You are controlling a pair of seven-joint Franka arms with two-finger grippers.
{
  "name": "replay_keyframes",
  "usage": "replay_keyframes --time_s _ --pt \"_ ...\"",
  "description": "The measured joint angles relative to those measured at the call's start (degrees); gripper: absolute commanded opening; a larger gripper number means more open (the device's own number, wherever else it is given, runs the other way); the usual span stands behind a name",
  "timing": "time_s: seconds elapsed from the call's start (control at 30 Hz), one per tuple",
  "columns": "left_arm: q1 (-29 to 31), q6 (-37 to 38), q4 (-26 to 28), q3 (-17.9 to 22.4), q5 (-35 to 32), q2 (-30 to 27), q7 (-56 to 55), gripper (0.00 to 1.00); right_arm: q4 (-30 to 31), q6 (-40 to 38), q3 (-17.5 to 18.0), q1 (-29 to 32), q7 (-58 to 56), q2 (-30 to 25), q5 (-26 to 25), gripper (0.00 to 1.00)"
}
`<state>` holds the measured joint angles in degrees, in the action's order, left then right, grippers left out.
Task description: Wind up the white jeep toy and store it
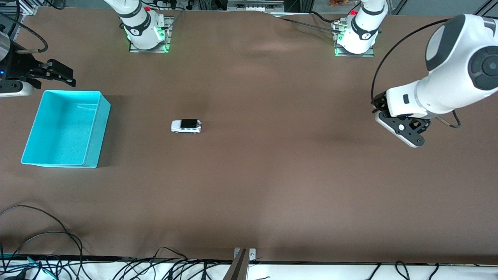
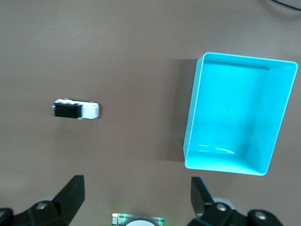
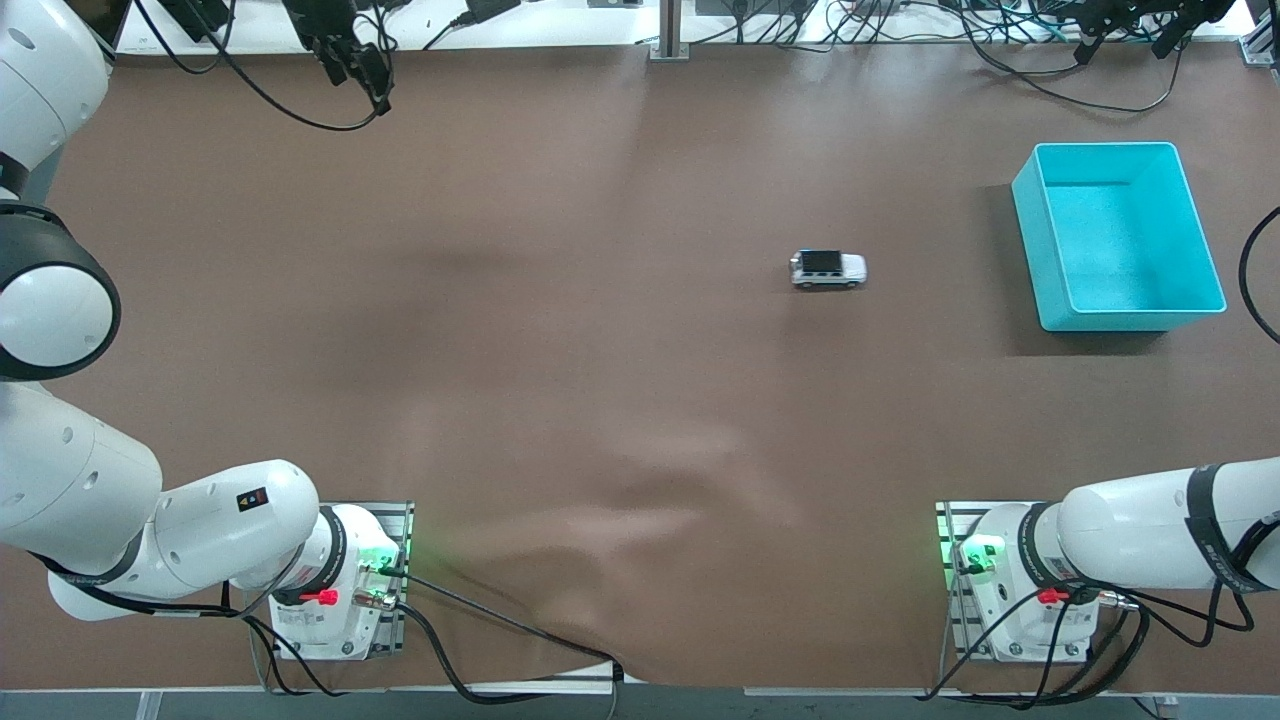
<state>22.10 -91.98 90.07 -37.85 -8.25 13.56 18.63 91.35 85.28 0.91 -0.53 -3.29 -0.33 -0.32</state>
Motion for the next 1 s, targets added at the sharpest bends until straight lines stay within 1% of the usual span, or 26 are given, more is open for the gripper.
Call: replay_keyframes --time_s 0.1,0.2,0.63,1.0 --pt "-0.1 -0.02 0.0 -1.04 -0.08 -0.72 -4.9 1.0 0.0 0.0 0.0 0.0 0.0 0.0 0.0 1.0" --pt "-0.15 -0.05 0.0 -1.4 -0.11 -1.71 -7.0 1.0 0.0 0.0 0.01 0.0 0.09 0.0 0.0 1.0" --pt "0.27 -0.14 -0.17 -1.28 -0.11 -5.78 -7.65 1.0 0.0 -0.01 0.24 -0.14 1.34 -0.03 0.0 1.0" --pt "0.52 -0.28 -2.81 -0.84 -0.11 -7.24 -8.15 1.0 0.0 -0.96 0.24 -0.15 1.85 -0.12 0.0 1.0"
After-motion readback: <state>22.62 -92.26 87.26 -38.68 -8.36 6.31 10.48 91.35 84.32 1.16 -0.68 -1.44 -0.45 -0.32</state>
